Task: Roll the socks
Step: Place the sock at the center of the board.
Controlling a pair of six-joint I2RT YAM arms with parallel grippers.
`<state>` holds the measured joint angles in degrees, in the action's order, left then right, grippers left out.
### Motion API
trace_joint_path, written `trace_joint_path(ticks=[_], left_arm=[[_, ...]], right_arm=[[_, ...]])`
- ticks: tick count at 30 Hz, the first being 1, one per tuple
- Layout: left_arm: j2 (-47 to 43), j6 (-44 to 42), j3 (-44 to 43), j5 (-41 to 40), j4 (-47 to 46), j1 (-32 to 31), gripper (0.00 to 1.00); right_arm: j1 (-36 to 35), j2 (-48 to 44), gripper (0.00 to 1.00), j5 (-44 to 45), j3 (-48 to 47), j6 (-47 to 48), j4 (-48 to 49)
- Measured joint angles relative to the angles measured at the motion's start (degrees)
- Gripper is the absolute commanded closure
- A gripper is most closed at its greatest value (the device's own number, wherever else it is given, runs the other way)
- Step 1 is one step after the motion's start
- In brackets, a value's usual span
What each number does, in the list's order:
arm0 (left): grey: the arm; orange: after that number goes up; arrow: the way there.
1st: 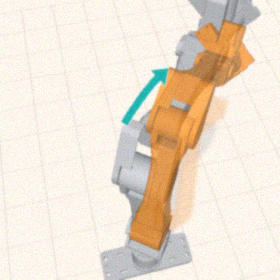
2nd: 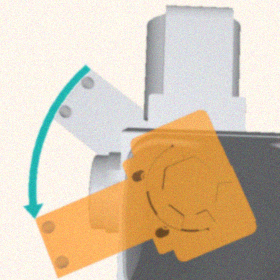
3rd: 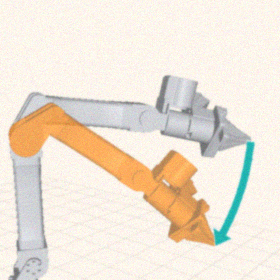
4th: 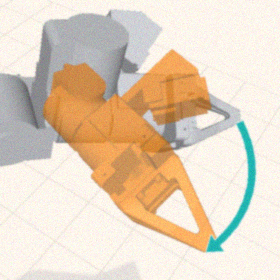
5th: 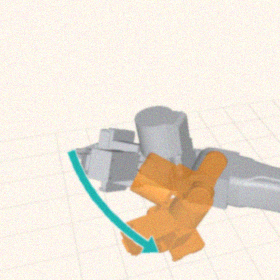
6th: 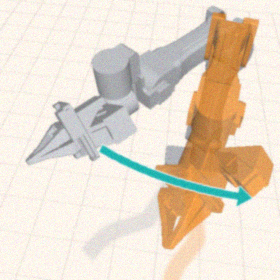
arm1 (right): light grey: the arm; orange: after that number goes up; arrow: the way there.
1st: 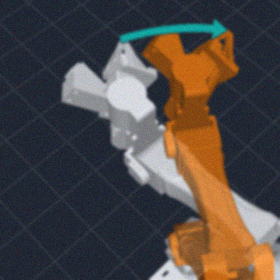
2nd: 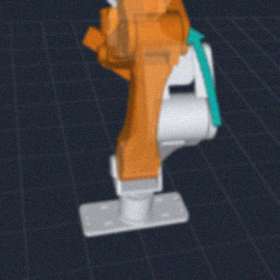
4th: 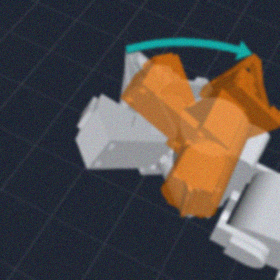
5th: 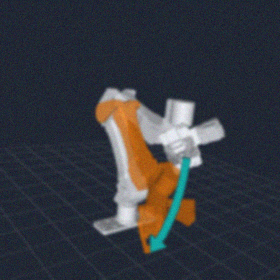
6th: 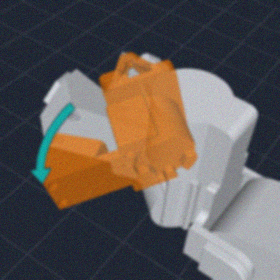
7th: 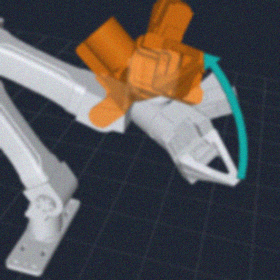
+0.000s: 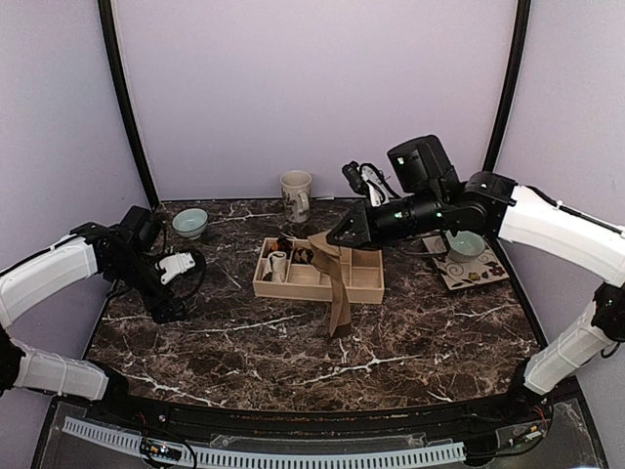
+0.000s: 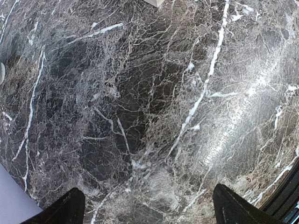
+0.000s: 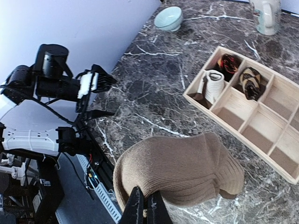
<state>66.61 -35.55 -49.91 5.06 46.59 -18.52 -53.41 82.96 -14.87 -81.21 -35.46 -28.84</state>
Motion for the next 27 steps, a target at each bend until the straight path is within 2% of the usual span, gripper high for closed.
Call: trace_joint_path(ticks=[4, 8, 12, 21, 23, 27], left_arm=[[-0.2, 0.0, -0.4, 0.3, 0.5, 0.0, 0.02], [-0.3, 0.0, -0.5, 0.6, 1.4, 0.0, 0.02], [-0.9, -0.4, -0.5, 1.3, 1.9, 0.4, 0.01], [-2.3, -1.6, -0.5, 4.1, 2.0, 4.3, 0.01], [-2.6, -1.7, -0.5, 4.6, 2.2, 4.9, 0.01], [-3.8, -2.3, -0.5, 5.3, 3.0, 5.5, 0.01]], right_arm=[[0.7, 1.1, 1.00, 1.3, -0.7, -0.2, -3.1], [0.4, 6.9, 1.00, 0.0, -3.2, -1.8, -1.2], [-1.1, 17.7, 1.00, -1.4, -7.6, -4.6, 2.7], [-6.3, 44.9, 1.00, -1.4, -27.8, -13.2, 11.2], [-6.6, 49.3, 0.93, -1.6, -31.1, -15.0, 13.5], [-6.8, 58.1, 0.67, -2.5, -39.3, -18.1, 16.6]])
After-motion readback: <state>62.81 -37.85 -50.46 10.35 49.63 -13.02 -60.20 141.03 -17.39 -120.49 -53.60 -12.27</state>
